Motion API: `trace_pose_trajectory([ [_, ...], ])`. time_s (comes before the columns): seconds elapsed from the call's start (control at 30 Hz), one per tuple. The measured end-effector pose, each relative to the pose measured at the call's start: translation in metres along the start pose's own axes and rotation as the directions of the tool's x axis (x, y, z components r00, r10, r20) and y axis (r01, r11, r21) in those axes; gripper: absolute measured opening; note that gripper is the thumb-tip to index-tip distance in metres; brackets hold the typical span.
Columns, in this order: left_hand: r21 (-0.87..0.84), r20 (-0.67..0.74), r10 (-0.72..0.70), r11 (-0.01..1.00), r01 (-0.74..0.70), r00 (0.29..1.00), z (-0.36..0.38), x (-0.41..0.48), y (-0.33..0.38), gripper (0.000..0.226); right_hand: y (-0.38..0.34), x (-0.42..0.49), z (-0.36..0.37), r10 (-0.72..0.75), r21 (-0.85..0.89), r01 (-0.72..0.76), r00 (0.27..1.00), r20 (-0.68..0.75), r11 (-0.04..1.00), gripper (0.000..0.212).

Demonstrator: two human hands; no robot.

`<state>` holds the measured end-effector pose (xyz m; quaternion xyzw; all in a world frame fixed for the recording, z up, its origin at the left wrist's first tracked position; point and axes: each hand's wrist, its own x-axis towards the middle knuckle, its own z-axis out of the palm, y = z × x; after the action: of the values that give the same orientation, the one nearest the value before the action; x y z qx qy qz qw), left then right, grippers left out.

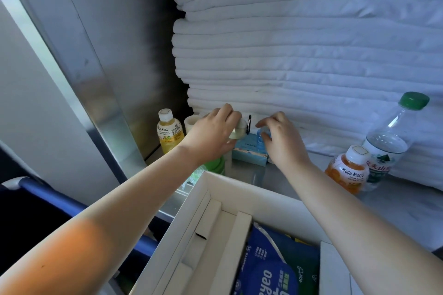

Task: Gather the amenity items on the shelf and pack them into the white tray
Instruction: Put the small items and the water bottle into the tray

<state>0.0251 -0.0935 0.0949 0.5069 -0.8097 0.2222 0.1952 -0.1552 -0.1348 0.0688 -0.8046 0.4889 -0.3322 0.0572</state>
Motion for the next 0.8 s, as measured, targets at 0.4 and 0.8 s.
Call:
trace_pose_trajectory([
  [0.4,-0.196,-0.039,-0.284,0.942,0.271,0.958,-0.072,-0.098,0.021,0.056,-0.033,-0.031,-0.052,-0.006,0.287,0.011,1.000,-0.019,0.958,0.021],
  [0.8,-0.263,0.155,-0.320,0.899,0.351,0.935,-0.077,-0.128,0.044,0.057,-0.051,-0.090,-0.067,-0.030,0.502,-0.143,0.947,0.321,0.853,0.013],
])
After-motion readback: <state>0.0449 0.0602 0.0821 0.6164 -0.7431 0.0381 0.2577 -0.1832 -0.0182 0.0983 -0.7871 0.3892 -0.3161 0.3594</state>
